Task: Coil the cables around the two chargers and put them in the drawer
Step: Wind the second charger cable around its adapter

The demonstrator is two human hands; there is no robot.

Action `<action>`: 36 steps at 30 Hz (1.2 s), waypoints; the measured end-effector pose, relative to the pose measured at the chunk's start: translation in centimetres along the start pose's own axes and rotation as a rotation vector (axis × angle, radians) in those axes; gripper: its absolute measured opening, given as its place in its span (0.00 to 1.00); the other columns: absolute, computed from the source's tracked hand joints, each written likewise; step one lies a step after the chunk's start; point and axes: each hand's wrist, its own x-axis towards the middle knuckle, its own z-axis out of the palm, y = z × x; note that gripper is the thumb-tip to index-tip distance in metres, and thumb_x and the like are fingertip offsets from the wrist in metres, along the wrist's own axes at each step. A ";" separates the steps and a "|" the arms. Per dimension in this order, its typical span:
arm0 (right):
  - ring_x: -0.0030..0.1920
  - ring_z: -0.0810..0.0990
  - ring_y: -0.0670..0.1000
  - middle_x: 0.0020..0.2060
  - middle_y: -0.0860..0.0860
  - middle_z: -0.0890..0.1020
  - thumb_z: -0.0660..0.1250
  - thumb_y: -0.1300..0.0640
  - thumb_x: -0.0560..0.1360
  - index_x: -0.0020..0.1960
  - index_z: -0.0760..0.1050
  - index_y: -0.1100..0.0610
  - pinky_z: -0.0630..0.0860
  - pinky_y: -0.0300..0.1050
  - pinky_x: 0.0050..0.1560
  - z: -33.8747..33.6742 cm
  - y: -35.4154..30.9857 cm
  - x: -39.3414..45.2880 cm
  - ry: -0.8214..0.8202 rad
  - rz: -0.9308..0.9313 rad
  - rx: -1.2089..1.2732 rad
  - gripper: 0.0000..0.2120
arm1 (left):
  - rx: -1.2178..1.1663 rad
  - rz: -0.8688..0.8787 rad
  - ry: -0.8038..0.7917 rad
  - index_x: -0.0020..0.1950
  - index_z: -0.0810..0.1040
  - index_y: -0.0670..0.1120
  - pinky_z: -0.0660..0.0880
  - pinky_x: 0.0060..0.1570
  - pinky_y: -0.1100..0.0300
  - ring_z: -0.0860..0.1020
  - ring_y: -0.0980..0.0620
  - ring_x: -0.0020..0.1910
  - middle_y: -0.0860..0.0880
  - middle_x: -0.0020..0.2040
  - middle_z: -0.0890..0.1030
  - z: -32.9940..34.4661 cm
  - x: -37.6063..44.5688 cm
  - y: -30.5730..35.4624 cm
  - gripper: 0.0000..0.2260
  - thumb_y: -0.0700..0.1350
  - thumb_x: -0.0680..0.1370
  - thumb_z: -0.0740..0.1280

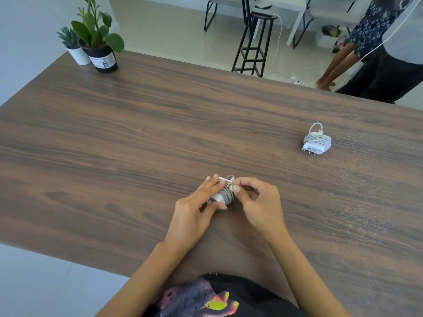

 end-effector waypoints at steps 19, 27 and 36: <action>0.43 0.84 0.46 0.41 0.53 0.85 0.72 0.67 0.69 0.40 0.83 0.53 0.79 0.39 0.49 0.3 0.1 0.0 0.064 0.077 0.317 0.09 | -0.197 -0.150 0.052 0.56 0.80 0.56 0.71 0.65 0.55 0.71 0.60 0.67 0.56 0.63 0.77 0.6 1.3 0.6 0.15 0.43 0.71 0.70; 0.44 0.83 0.45 0.43 0.55 0.85 0.71 0.68 0.70 0.41 0.82 0.55 0.78 0.38 0.49 0.5 0.2 0.0 0.052 0.054 0.301 0.08 | -0.328 -0.266 0.084 0.48 0.82 0.54 0.71 0.64 0.58 0.72 0.62 0.65 0.55 0.58 0.80 0.8 1.8 1.5 0.16 0.34 0.69 0.74; 0.45 0.83 0.46 0.45 0.57 0.84 0.70 0.68 0.71 0.44 0.82 0.57 0.77 0.36 0.48 0.8 0.8 0.1 0.045 0.040 0.286 0.07 | -0.398 -0.307 0.086 0.43 0.82 0.54 0.70 0.66 0.56 0.72 0.62 0.65 0.55 0.57 0.80 0.8 2.2 1.4 0.16 0.32 0.68 0.74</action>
